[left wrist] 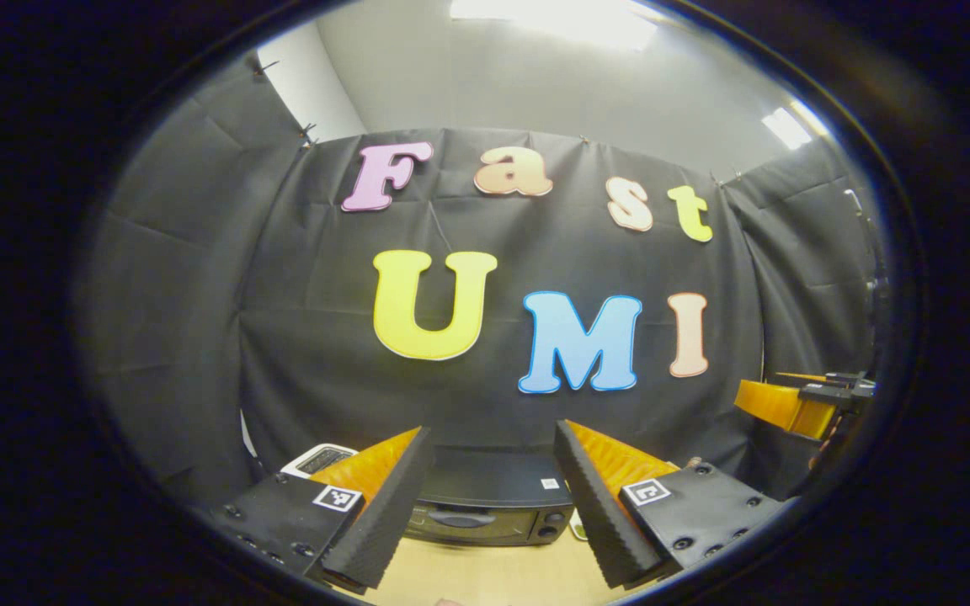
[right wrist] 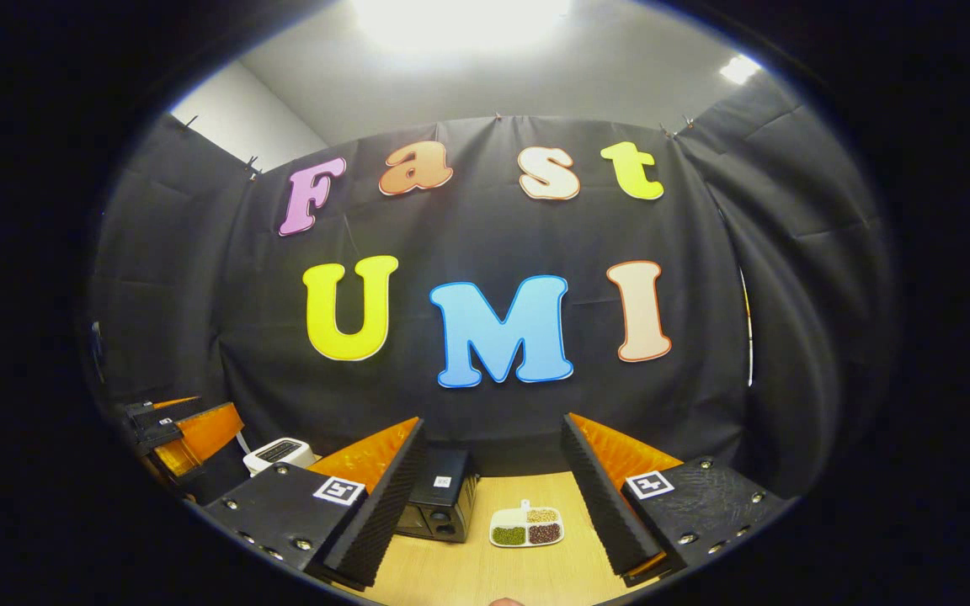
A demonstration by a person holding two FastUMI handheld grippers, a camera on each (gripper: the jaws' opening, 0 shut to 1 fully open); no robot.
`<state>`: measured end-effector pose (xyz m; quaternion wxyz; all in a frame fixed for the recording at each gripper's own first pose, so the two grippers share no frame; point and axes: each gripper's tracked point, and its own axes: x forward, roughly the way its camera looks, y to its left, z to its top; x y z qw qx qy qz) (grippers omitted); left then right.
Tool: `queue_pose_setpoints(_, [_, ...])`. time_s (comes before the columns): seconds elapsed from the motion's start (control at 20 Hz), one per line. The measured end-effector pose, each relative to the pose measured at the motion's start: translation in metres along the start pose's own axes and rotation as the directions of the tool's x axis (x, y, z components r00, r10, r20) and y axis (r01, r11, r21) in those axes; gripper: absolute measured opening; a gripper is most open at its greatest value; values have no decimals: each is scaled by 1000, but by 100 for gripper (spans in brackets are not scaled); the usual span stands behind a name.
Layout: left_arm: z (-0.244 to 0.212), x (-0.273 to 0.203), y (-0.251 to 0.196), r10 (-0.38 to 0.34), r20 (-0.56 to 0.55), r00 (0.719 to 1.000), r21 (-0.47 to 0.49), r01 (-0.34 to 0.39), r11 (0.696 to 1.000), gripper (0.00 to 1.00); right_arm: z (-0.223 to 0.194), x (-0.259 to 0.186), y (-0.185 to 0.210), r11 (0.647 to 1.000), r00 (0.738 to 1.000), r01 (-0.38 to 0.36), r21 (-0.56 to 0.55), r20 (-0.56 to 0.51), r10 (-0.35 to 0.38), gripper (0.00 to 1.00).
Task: Open the electric oven with the left hand, put the food in, and close the electric oven.
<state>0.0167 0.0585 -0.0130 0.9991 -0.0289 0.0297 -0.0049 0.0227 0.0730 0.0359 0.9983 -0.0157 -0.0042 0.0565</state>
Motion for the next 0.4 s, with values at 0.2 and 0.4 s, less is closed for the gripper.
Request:
queue_pose_setpoints(0.2, [3,-9,15,12,-5,1000,33,-11,999,100,2,-2,7,1000,1000,5,15,-4,-5,97])
queue_pose_setpoints(0.4, [8,-11,29,11,-1,1000,11,-11,1000,100,7,-6,13,1000,1000,22,21,2,-22,97])
